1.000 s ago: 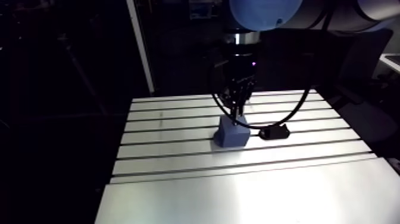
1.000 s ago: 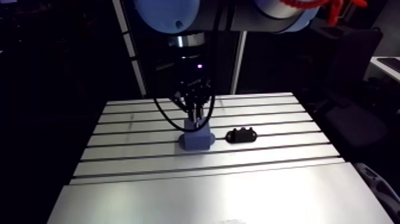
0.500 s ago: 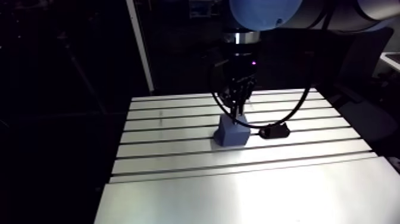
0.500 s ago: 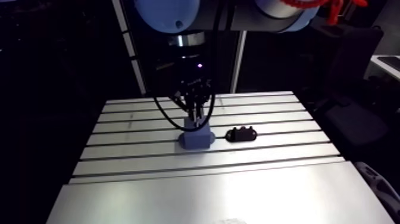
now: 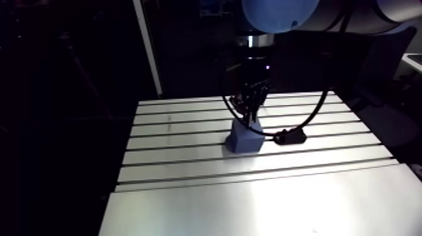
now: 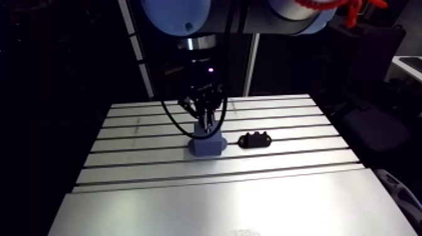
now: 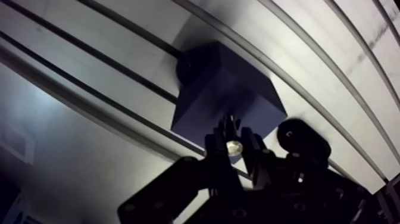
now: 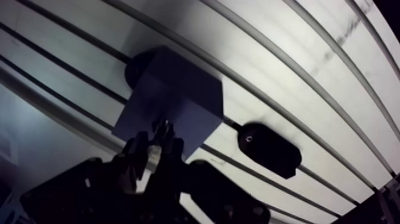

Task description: Pick up the M10 bolt and insert it into the hex recess until seated.

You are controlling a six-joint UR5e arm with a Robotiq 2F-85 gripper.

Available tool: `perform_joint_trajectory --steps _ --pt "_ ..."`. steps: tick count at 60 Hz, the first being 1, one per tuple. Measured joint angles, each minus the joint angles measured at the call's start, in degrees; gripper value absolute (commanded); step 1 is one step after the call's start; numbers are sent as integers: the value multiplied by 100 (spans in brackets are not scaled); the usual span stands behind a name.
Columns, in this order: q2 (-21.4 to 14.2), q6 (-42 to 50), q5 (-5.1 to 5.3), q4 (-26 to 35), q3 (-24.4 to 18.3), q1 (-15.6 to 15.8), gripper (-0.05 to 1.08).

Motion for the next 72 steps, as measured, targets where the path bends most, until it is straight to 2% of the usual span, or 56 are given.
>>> perform_joint_trajectory --steps 1,3,54,72 --pt "0 1 0 -2 1 0 3" --pt "-2 3 0 -5 2 0 0" --pt "-43 151 5 -252 27 5 0" --pt "-300 744 26 -488 -50 14 1"
